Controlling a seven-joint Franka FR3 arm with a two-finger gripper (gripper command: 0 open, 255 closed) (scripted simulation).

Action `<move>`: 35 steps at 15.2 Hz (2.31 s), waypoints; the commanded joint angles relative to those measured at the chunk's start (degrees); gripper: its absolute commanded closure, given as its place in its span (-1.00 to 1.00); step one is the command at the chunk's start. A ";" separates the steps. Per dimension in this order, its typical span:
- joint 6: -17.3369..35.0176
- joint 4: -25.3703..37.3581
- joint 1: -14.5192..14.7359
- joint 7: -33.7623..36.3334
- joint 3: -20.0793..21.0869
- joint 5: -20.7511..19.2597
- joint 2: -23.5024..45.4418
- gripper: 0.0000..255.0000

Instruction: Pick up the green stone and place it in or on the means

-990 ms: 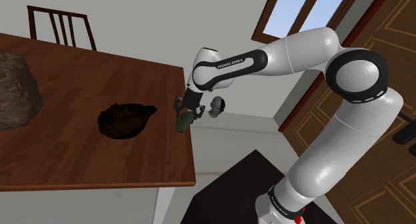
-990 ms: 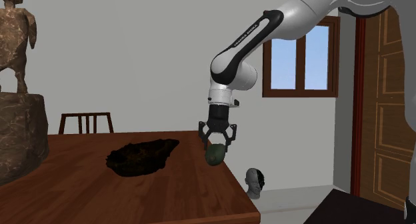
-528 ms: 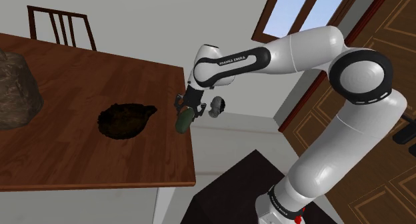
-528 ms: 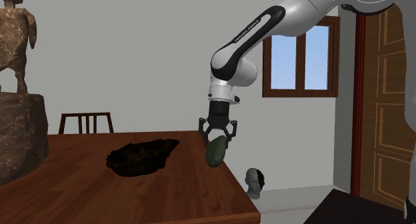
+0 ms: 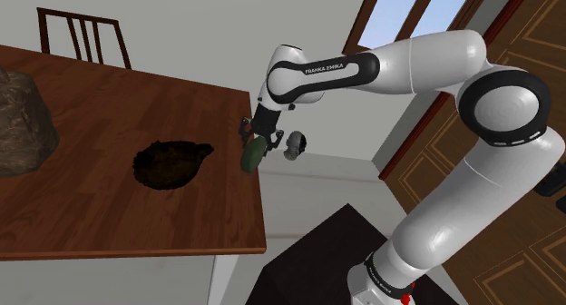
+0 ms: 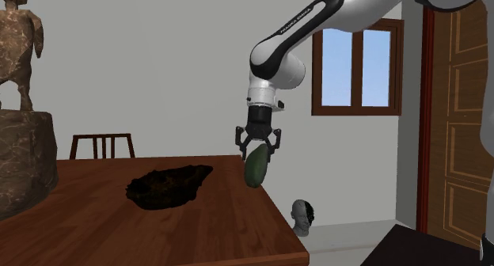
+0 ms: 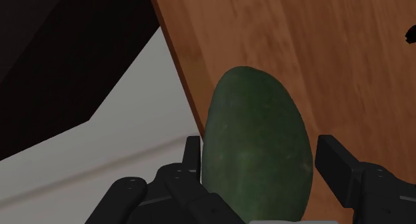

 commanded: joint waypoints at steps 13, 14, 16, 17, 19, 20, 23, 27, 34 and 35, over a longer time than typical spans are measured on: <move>-10.51 6.66 -0.46 0.72 -0.39 0.67 -4.08 1.00; -11.25 7.23 -0.49 0.80 -0.42 0.69 -4.27 1.00; -12.75 8.40 -0.54 0.96 -0.48 0.71 -4.62 1.00; -13.50 9.00 -0.57 1.05 -0.51 0.72 -4.78 1.00; -14.99 10.25 -0.62 1.24 -0.57 0.72 -5.05 1.00; -15.74 10.89 -0.64 1.34 -0.60 0.72 -5.17 1.00; -15.86 13.95 0.65 4.46 0.85 -0.21 -2.61 1.00; -16.36 20.90 3.66 10.78 3.37 -2.83 3.26 1.00; -19.52 37.03 11.18 21.53 5.97 -9.40 15.97 1.00; -20.31 39.92 12.57 22.93 6.11 -10.46 18.06 1.00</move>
